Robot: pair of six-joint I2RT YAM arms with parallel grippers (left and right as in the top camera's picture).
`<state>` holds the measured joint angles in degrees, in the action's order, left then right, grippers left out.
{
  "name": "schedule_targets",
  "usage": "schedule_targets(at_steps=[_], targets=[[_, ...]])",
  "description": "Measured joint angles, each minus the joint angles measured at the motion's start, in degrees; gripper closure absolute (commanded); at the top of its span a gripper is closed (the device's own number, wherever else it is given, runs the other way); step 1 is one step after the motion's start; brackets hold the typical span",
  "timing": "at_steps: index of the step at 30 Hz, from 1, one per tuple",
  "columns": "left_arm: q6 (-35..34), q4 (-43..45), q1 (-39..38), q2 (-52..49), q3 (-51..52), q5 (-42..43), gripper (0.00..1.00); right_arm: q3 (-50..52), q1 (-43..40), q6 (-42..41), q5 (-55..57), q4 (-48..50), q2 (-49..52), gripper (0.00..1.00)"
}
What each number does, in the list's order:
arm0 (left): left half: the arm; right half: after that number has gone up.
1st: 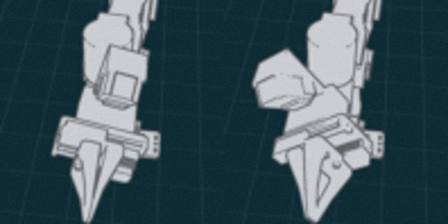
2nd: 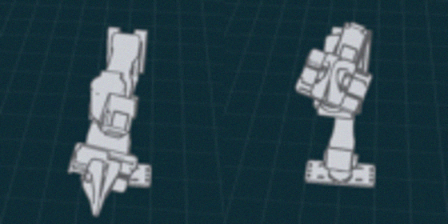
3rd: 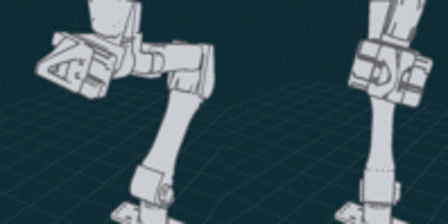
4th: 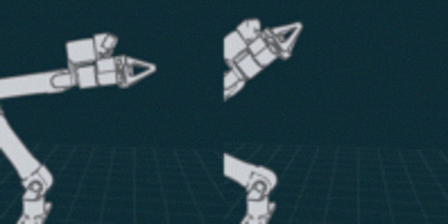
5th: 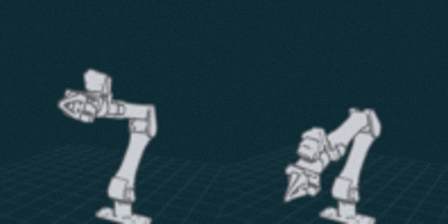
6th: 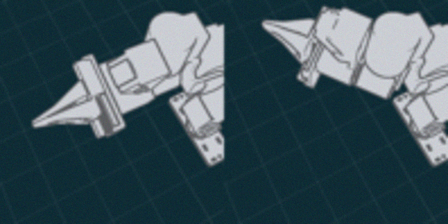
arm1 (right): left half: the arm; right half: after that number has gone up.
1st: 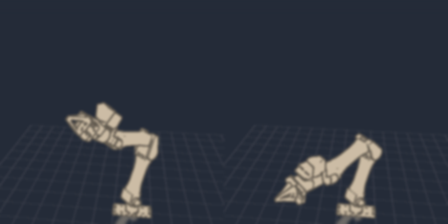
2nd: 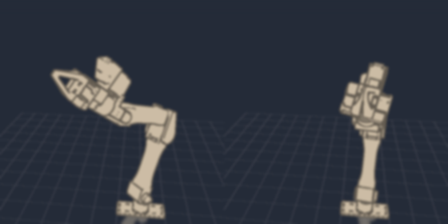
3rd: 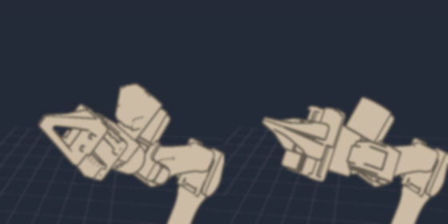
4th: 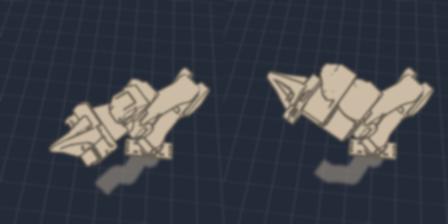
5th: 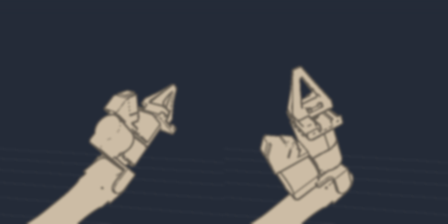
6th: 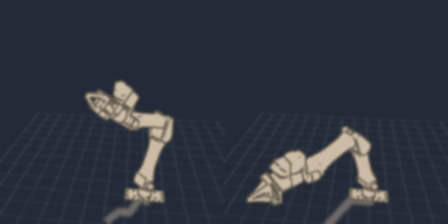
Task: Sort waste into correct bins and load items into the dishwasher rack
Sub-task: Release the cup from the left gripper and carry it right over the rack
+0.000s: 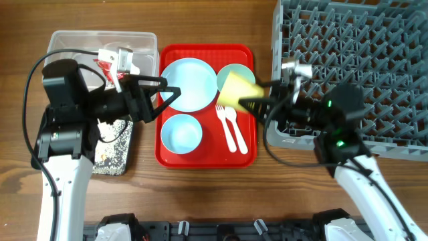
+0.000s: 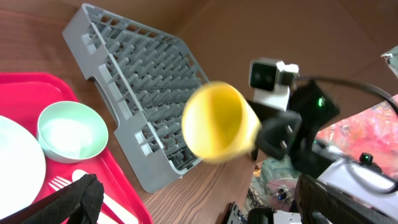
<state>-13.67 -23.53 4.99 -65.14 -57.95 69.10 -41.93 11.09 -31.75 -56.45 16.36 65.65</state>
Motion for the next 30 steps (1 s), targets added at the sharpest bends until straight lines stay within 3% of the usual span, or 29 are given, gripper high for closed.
schedule_targets(at_steps=[2, 5, 9, 19, 30], targets=[[0.00, -0.90, 0.00, 0.11, -0.02, -0.24, 0.00, -6.34, -0.63, 6.27, 5.92, -12.55, 0.02, 0.49], [0.66, -4.07, 0.00, 0.11, -0.09, -1.97, 0.00, -13.94, -0.81, 12.81, 15.58, -23.65, 0.31, 0.49], [2.91, -10.16, -0.20, 0.13, -0.15, -8.09, 0.00, -23.74, -0.81, 18.53, 28.70, -31.89, 3.19, 0.49], [6.08, -15.52, -8.22, 0.13, -0.17, -33.48, 0.00, -41.57, -0.81, 22.67, 49.90, -43.43, 23.02, 0.50], [6.14, -17.03, -13.14, -1.05, -0.17, -45.59, 0.00, -60.74, -4.13, 22.36, 61.00, -49.48, 44.63, 0.49]])
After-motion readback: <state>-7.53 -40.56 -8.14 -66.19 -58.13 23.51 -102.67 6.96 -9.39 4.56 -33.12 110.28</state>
